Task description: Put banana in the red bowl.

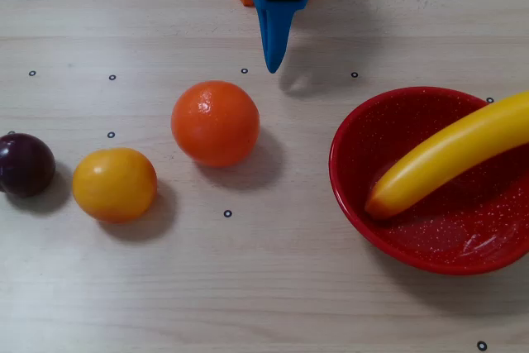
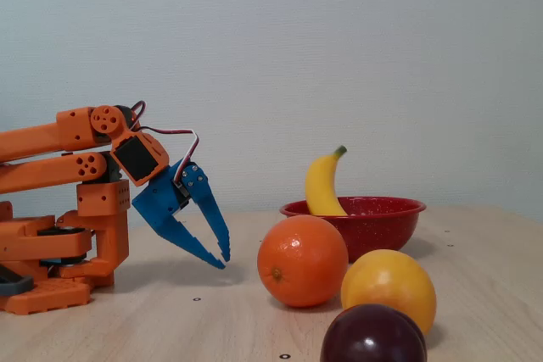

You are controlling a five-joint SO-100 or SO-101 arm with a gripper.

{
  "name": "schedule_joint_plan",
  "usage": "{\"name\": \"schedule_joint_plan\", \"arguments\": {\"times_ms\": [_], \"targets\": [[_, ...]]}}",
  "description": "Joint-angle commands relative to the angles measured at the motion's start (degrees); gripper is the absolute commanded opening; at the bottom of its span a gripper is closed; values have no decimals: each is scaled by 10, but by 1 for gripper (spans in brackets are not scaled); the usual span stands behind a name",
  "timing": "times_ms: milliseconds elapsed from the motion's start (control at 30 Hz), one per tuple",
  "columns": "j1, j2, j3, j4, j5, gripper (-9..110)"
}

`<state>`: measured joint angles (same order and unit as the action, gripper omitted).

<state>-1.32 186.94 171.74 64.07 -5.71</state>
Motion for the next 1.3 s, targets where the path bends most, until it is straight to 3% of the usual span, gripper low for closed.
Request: {"name": "schedule_joint_plan", "arguments": {"times_ms": [0, 1267], "targets": [[4, 7, -15, 12, 16, 0], [-6, 39, 58, 18, 50, 0]]}}
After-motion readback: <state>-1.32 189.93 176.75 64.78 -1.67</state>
